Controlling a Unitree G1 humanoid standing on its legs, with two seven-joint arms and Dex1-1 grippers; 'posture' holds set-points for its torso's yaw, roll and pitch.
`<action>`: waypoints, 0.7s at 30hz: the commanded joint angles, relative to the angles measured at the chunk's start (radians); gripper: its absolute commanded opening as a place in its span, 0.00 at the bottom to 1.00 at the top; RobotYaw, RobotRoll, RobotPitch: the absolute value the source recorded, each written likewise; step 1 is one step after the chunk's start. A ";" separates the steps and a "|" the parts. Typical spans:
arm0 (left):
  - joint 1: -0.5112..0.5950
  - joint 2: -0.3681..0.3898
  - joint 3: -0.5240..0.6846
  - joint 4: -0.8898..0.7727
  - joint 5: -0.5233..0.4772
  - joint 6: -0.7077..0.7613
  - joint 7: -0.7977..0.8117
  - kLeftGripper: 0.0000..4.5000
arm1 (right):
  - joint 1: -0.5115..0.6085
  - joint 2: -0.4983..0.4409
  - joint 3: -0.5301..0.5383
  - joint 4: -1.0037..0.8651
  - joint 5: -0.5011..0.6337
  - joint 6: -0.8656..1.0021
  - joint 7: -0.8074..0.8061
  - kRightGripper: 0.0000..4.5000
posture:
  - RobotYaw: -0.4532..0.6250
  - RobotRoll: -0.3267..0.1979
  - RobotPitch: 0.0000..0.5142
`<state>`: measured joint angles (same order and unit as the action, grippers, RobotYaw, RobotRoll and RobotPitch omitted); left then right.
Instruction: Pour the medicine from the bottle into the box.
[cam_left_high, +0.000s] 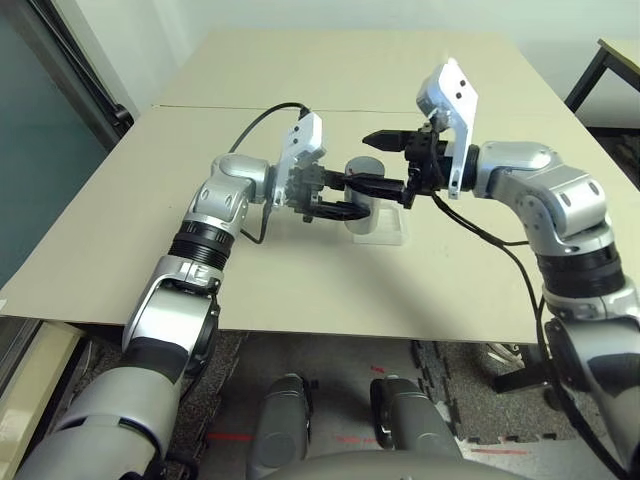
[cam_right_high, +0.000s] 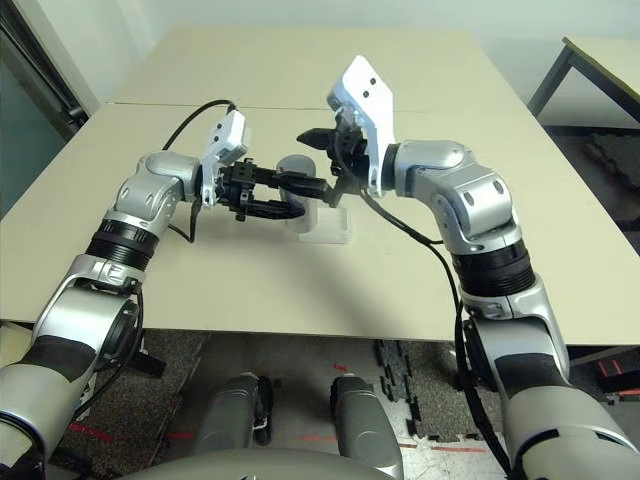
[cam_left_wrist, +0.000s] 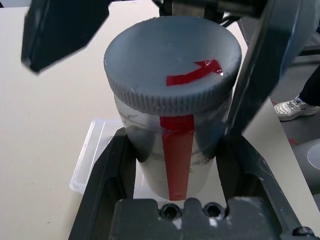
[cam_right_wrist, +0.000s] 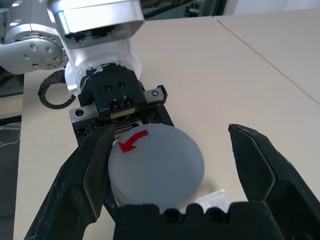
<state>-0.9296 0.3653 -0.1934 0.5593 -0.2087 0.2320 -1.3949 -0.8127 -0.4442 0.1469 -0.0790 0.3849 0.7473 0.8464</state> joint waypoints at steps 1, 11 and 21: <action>-0.001 0.000 -0.006 -0.019 0.002 -0.004 -0.003 0.55 | -0.008 0.005 0.010 0.004 -0.010 -0.014 -0.006 1.00 | 0.41 0.62 0.17; 0.001 0.009 -0.001 -0.016 0.001 -0.001 0.001 0.55 | 0.033 -0.036 -0.063 -0.009 0.012 0.000 -0.024 1.00 | 0.40 0.62 0.17; 0.004 0.028 0.003 0.001 0.000 -0.008 0.006 0.55 | 0.102 -0.147 -0.173 -0.027 0.066 0.029 -0.050 1.00 | 0.40 0.62 0.18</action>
<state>-0.9294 0.3889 -0.1836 0.5682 -0.2087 0.2328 -1.3651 -0.7180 -0.5629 0.0429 -0.1314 0.4622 0.7654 0.8343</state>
